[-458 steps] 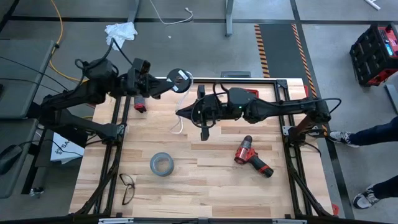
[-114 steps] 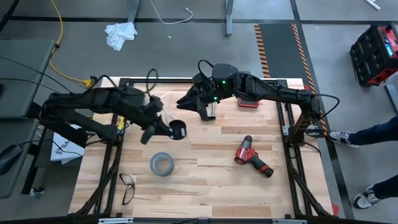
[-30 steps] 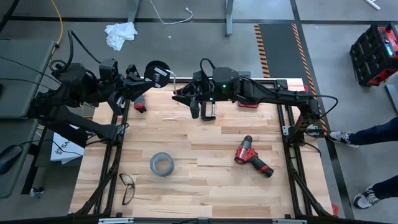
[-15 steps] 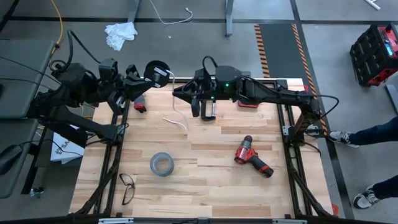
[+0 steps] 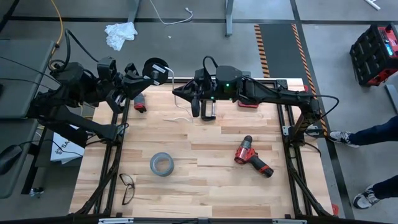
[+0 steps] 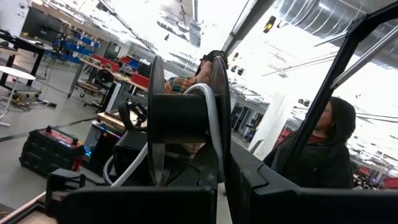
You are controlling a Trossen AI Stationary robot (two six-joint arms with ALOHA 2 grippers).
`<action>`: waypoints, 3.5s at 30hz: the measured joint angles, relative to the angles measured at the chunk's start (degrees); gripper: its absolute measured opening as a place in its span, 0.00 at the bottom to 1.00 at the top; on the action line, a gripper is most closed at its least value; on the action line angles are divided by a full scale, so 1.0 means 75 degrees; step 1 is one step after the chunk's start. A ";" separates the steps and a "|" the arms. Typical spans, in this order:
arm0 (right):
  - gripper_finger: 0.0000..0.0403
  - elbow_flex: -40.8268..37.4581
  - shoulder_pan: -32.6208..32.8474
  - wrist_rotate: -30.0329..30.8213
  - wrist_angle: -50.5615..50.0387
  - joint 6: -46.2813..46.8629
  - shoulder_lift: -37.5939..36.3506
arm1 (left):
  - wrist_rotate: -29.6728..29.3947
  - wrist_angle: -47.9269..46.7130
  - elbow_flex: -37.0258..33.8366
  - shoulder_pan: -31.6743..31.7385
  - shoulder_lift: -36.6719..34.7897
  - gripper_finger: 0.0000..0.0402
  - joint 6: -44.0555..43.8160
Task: Coil cords
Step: Coil the white wire
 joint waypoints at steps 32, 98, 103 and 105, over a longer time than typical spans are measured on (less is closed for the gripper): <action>0.00 0.0147 0.0799 0.0141 0.3368 -0.1159 0.0618 | 0.1320 0.1541 0.0000 0.0781 0.1145 0.00 -0.6733; 0.00 0.0335 0.0889 -0.0195 0.2515 -0.1682 0.0562 | 0.2196 0.0449 0.0836 0.0922 0.1546 0.00 -0.7161; 0.00 0.0335 0.0880 -0.0137 0.2570 -0.1703 0.0560 | 0.2299 0.0455 0.0836 0.1157 0.1550 0.00 -0.7128; 0.00 0.0335 0.0851 -0.0164 0.2632 -0.1705 0.0560 | 0.2239 0.0387 0.0836 0.1166 0.1550 0.00 -0.6967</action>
